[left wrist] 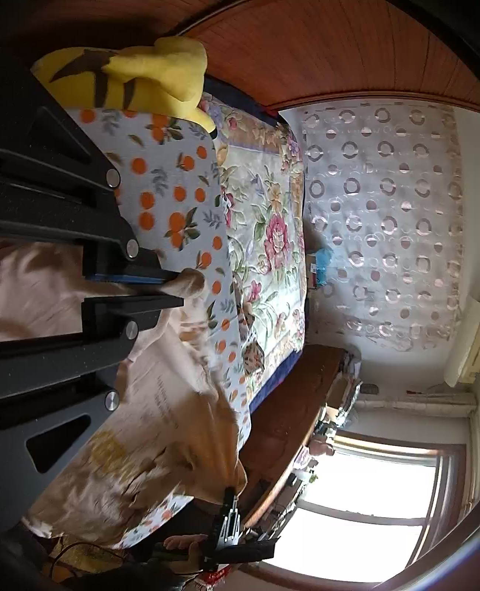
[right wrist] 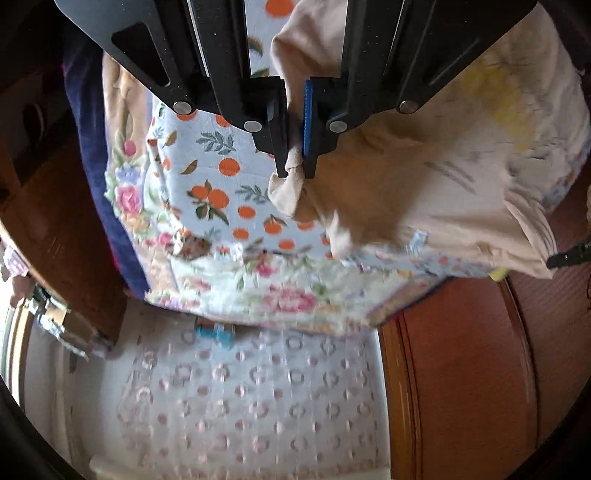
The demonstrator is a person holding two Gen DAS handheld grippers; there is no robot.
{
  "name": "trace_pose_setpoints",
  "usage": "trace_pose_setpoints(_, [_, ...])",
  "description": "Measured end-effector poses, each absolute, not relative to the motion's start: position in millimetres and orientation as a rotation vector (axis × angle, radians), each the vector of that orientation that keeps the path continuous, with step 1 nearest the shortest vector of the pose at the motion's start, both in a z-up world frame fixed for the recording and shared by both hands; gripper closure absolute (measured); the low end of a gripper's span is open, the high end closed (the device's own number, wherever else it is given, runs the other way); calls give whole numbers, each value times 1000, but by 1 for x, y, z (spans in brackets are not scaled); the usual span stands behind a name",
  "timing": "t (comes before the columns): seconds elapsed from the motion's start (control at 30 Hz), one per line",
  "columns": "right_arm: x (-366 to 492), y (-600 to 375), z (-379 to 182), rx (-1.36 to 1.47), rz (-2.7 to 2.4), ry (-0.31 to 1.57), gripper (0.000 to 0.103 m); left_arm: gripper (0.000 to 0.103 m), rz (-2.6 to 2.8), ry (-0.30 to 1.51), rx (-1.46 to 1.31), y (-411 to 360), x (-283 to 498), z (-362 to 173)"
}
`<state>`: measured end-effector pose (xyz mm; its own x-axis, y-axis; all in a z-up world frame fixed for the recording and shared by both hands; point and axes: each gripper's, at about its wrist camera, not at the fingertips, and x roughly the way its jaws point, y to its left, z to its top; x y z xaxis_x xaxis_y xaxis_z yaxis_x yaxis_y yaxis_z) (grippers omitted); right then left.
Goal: Fold small clothes
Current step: 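Grasp the folded shirt with the right tool while the left tool grasps its edge, then lift the beige shirt with both tools, stretching it between them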
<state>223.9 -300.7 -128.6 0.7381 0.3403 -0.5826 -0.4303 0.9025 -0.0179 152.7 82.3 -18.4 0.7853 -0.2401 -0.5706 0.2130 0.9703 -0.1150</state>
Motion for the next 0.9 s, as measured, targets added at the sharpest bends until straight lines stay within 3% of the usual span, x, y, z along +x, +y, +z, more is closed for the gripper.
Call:
trace_pose_setpoints(0.2, [156,-315,-118,-160,427,544,97,97,-239,582,-58,85,97,-21])
trace_pose_setpoints(0.6, [63,-347,-167,-75,427,586,97,97,-183,562,-126,99,6,-48])
trace_pose_setpoints(0.9, [32,-353,-139,-102,420,597,97,97,-185,551,-92,95,-28,-33])
